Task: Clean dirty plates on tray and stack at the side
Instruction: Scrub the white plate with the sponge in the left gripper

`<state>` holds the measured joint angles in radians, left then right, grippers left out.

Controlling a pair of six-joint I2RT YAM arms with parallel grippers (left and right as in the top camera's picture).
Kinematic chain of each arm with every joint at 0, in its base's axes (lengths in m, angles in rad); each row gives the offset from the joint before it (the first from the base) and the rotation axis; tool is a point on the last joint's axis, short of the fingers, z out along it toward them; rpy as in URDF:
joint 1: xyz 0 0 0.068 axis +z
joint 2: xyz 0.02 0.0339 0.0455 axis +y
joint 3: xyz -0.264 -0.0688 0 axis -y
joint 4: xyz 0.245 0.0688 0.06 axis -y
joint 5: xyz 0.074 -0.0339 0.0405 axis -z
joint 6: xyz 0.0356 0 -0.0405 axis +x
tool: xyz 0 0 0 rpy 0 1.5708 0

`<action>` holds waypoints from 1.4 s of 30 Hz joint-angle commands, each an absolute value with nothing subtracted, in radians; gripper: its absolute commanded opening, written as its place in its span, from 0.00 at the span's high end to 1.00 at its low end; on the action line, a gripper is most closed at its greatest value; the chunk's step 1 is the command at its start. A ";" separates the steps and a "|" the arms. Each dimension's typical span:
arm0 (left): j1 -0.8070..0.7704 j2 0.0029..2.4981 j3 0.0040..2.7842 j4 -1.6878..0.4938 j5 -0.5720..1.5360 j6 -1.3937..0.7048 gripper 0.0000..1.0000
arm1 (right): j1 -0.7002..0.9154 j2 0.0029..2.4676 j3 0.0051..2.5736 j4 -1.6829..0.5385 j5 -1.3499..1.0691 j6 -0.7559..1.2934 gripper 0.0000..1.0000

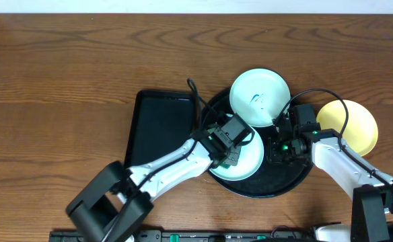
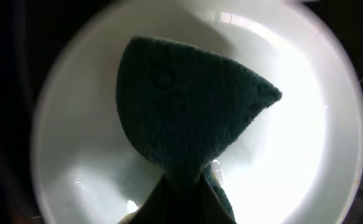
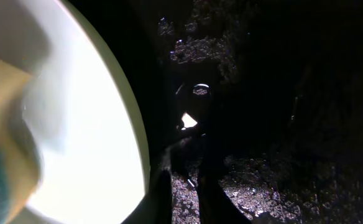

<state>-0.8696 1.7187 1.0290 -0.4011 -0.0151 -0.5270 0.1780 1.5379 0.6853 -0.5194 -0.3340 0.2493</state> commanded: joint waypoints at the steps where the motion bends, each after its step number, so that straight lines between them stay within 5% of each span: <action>1: -0.860 1.651 1.027 -0.402 -0.142 -0.529 0.92 | 0.183 1.551 0.691 -0.533 -0.329 0.258 0.82; 32: -0.860 1.778 1.027 -0.317 0.012 -0.556 0.92 | 0.185 1.556 0.791 -0.556 -0.368 0.258 0.70; 39: -0.860 1.778 1.027 -0.389 0.012 -0.556 0.91 | 0.200 1.629 0.789 -0.540 -0.371 0.258 0.79; 42: -0.852 1.776 1.027 -0.420 0.011 -0.554 0.92 | 0.219 1.677 0.789 -0.538 -0.371 0.258 0.95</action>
<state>-0.8639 1.7676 1.0271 -0.3820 -0.0013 -0.5507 0.1951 1.6379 0.7918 -0.5377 -0.3676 0.2565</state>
